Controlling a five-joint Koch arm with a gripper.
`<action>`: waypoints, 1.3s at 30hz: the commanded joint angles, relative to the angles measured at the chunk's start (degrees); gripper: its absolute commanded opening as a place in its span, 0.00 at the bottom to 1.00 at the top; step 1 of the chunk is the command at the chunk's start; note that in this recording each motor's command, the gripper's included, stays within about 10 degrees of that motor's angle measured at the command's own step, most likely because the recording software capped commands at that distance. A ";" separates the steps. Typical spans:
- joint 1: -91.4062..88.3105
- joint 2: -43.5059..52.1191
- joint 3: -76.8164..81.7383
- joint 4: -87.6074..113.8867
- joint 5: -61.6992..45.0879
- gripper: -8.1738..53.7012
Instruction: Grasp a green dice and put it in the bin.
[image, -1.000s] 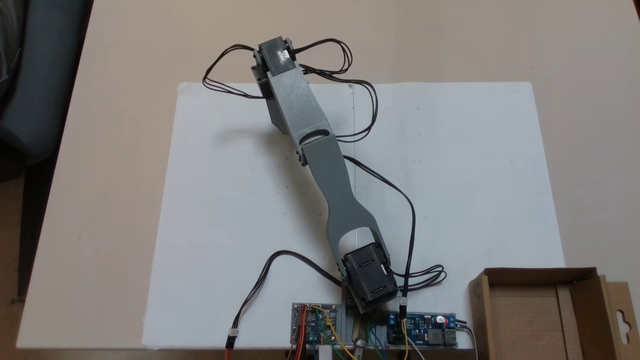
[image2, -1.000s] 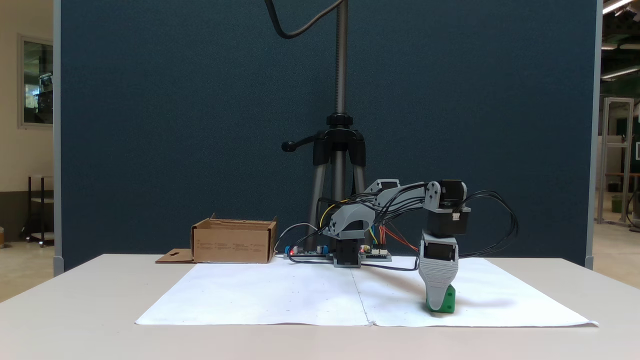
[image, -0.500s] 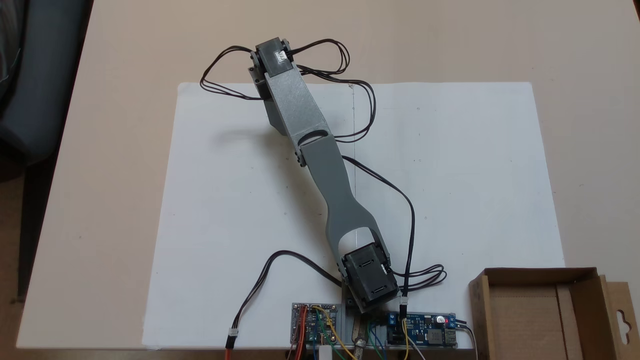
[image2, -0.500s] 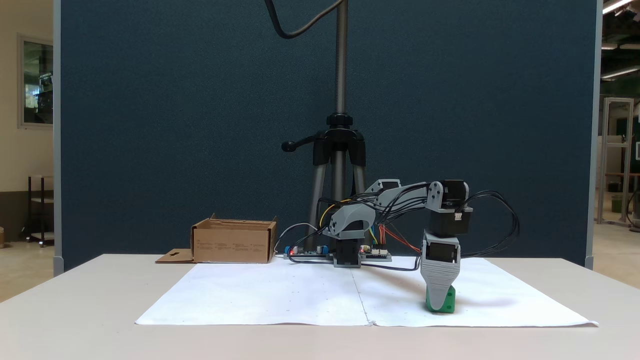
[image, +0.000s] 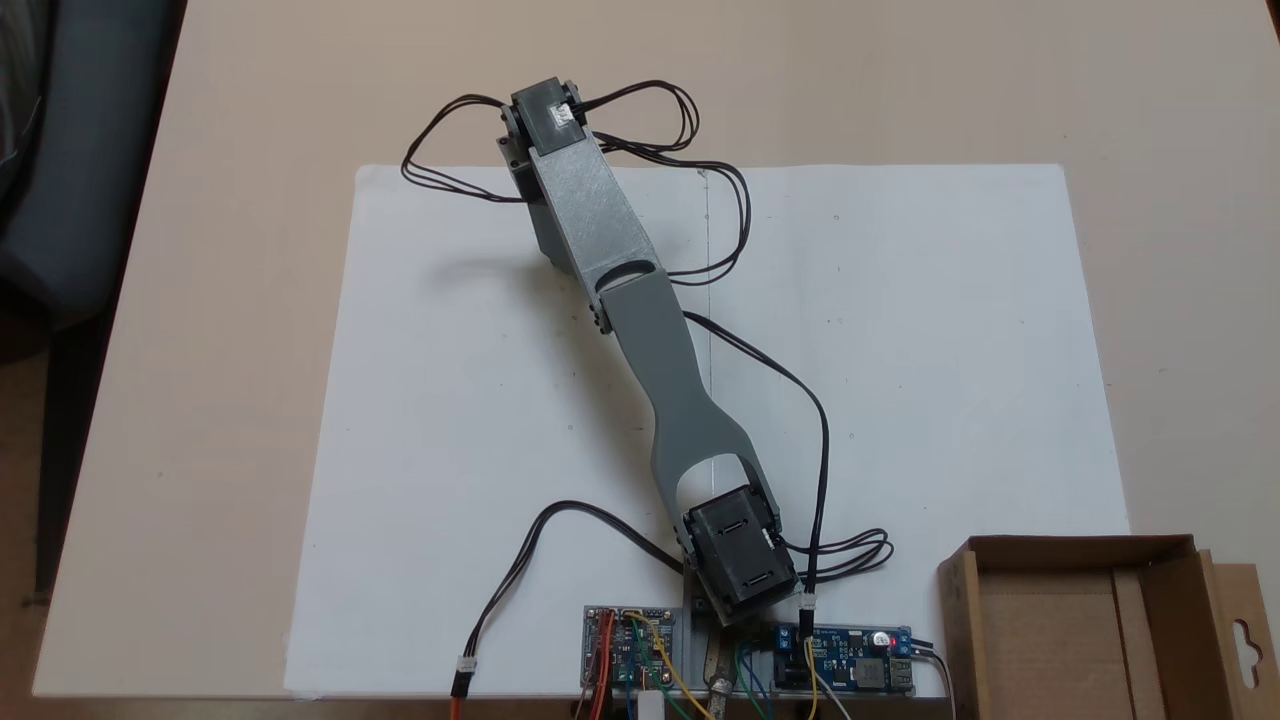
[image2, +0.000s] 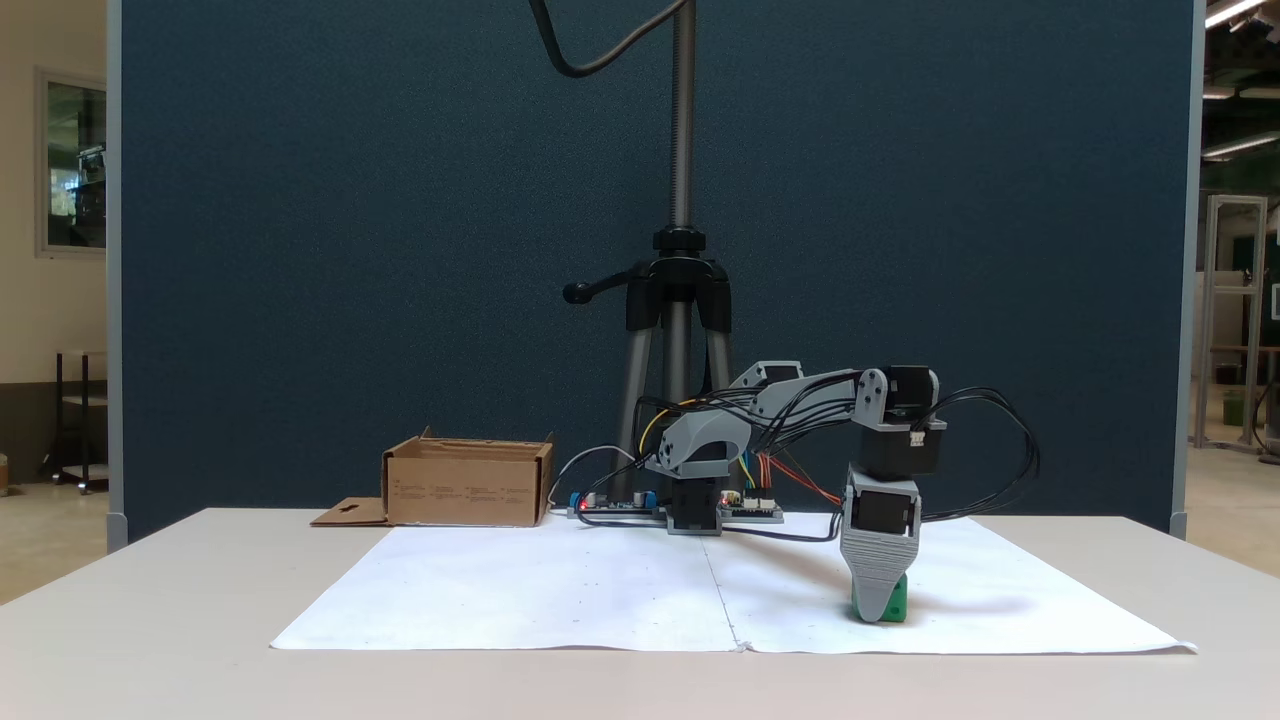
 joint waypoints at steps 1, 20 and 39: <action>-1.41 1.49 -2.29 0.62 4.22 0.36; 16.00 16.52 16.35 -14.41 -3.08 0.36; 70.49 61.35 35.51 1.23 -35.07 0.35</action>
